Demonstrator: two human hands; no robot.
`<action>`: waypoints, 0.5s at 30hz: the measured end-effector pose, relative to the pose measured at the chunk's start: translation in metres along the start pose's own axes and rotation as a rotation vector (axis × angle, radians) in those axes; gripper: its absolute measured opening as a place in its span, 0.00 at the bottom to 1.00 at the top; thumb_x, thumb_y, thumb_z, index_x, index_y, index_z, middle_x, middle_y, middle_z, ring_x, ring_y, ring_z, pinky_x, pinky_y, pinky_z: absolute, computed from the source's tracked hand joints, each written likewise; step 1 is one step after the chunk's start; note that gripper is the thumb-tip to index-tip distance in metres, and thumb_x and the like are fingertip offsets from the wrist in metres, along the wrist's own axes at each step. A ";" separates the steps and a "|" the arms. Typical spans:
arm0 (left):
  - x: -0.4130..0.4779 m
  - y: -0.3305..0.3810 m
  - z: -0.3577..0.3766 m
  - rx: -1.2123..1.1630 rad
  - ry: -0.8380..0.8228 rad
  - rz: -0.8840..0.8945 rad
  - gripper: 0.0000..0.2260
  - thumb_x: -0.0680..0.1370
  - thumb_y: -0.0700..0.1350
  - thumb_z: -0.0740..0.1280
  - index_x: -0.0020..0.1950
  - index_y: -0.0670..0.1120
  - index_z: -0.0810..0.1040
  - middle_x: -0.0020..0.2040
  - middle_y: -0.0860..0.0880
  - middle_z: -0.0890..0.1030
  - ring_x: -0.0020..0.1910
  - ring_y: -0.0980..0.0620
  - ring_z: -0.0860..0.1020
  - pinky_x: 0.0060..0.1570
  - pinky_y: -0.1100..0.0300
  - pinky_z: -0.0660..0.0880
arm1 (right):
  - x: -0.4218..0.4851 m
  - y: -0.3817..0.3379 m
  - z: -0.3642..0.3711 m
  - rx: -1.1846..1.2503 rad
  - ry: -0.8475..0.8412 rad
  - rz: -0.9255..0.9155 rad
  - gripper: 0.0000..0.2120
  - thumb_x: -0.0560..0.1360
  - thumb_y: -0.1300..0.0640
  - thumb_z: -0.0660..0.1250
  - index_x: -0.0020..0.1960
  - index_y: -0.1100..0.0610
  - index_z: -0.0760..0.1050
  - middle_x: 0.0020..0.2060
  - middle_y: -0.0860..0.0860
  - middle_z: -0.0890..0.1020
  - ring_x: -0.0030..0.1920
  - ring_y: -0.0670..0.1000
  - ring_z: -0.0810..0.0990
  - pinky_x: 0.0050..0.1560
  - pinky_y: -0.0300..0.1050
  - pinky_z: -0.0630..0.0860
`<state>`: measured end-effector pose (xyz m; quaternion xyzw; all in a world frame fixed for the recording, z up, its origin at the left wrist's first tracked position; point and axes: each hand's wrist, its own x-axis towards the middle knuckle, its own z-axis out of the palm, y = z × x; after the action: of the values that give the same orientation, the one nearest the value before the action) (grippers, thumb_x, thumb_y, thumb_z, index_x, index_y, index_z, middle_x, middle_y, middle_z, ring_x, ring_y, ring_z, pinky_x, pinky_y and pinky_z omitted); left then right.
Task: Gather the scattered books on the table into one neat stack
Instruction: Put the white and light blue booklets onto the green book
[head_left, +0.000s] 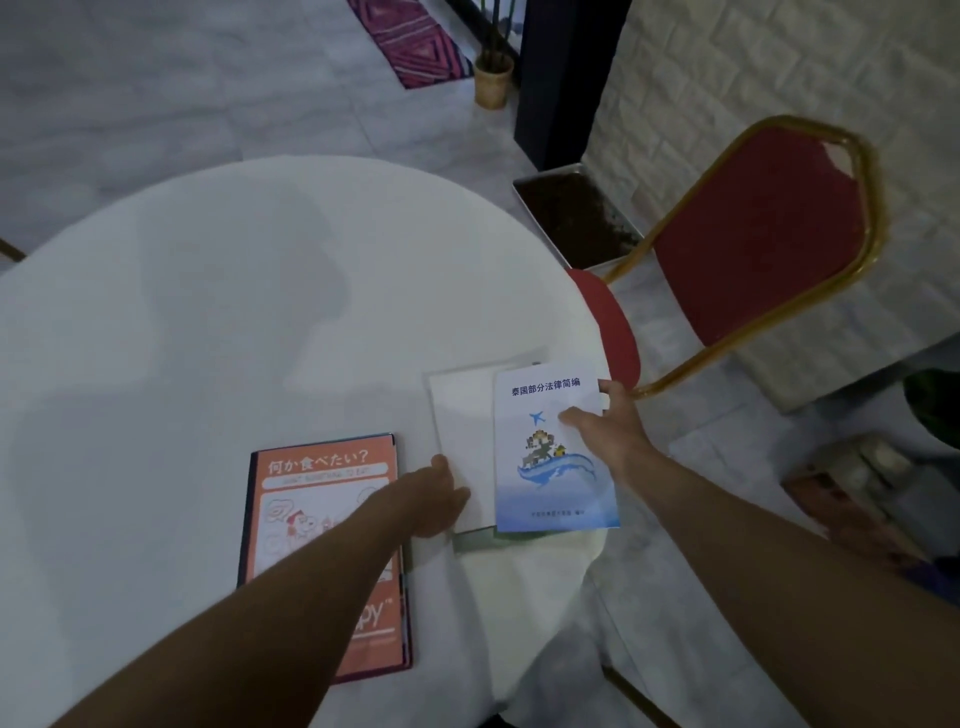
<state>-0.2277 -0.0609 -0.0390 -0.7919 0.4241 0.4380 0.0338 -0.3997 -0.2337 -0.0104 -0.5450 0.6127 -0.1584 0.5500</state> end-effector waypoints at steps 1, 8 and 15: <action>-0.002 0.000 -0.001 0.051 0.028 0.015 0.28 0.82 0.56 0.53 0.74 0.36 0.57 0.69 0.34 0.72 0.66 0.35 0.73 0.64 0.46 0.71 | 0.002 0.001 0.004 -0.018 -0.007 -0.011 0.23 0.70 0.61 0.75 0.60 0.50 0.70 0.47 0.49 0.82 0.42 0.46 0.82 0.39 0.41 0.78; -0.007 -0.003 -0.003 0.009 0.190 0.097 0.33 0.83 0.51 0.52 0.79 0.38 0.37 0.74 0.35 0.61 0.66 0.34 0.72 0.62 0.45 0.70 | 0.005 0.001 0.028 -0.211 -0.049 -0.102 0.21 0.71 0.58 0.76 0.62 0.54 0.77 0.51 0.52 0.84 0.51 0.54 0.83 0.57 0.50 0.80; -0.004 0.006 -0.011 -0.151 0.228 0.079 0.28 0.83 0.43 0.55 0.79 0.36 0.47 0.72 0.34 0.62 0.65 0.37 0.71 0.59 0.52 0.70 | 0.003 -0.002 0.040 -0.681 -0.142 -0.107 0.26 0.71 0.46 0.75 0.60 0.63 0.77 0.57 0.60 0.81 0.57 0.60 0.81 0.58 0.53 0.78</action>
<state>-0.2257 -0.0667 -0.0271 -0.8195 0.4218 0.3768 -0.0919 -0.3643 -0.2208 -0.0242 -0.7381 0.5611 0.0647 0.3690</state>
